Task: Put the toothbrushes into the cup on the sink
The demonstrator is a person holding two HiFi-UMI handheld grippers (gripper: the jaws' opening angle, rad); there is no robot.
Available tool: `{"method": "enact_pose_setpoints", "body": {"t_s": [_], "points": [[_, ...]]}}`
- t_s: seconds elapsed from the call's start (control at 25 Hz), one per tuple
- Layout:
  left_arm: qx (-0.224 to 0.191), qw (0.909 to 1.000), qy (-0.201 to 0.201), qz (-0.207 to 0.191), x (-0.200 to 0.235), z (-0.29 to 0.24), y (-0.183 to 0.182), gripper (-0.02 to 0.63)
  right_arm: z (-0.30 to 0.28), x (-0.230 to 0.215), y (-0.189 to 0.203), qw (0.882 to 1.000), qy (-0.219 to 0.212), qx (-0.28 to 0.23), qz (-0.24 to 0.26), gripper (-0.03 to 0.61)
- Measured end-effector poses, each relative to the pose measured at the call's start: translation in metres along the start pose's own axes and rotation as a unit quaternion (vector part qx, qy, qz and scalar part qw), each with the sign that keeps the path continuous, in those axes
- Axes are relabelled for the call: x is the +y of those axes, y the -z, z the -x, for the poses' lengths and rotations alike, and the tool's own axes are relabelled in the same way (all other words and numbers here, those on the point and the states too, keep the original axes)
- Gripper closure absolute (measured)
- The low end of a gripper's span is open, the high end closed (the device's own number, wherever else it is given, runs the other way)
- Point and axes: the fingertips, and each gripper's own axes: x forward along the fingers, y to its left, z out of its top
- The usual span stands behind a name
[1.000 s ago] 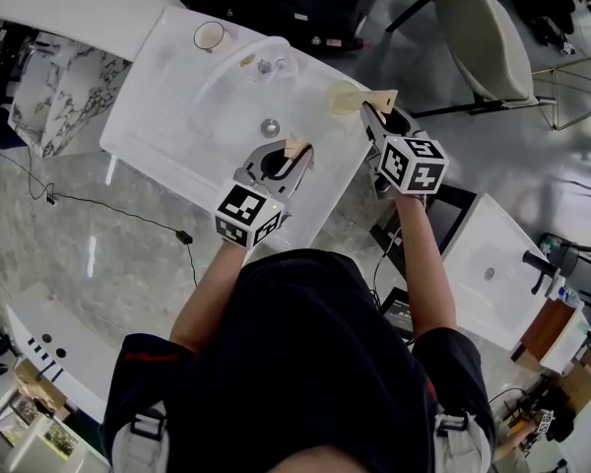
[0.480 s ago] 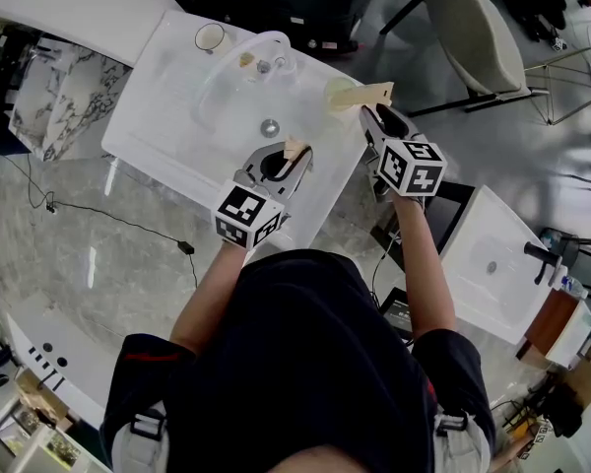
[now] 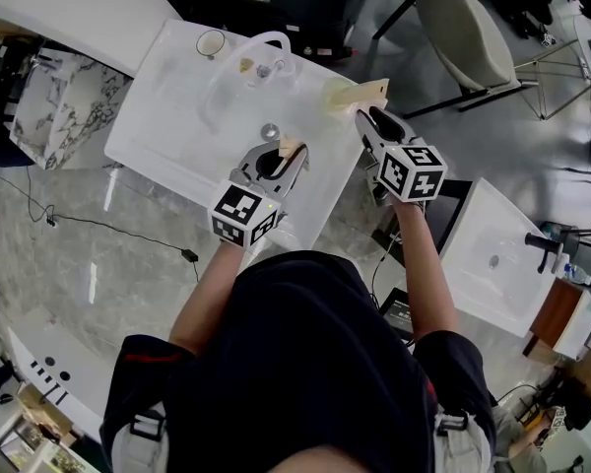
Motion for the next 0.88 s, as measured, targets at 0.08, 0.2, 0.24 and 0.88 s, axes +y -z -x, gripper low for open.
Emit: {"method": "enact_pose_setpoints", "body": {"t_s": [0.08,0.2,0.24,0.88], "points": [[-0.003,1.0,0.002,-0.003,-0.001,0.004,-0.001,0.578,0.005,0.009,-0.002,1.0,-0.005,-0.008,0.006,0.454],[-0.007,0.9999,0.006,-0.008,-0.003,0.012,-0.003,0.578,0.013,0.02,-0.005,1.0,-0.002,-0.018,0.02,0.488],[-0.008,0.9999,0.008,-0.009,-0.003,0.015,-0.003,0.577,0.015,0.025,-0.006,0.999,0.0,-0.021,0.026,0.494],[-0.041,0.9978,0.029,-0.042,-0.014,0.067,-0.013,0.578,0.057,0.091,-0.003,0.997,0.021,-0.044,0.064,0.528]]}}
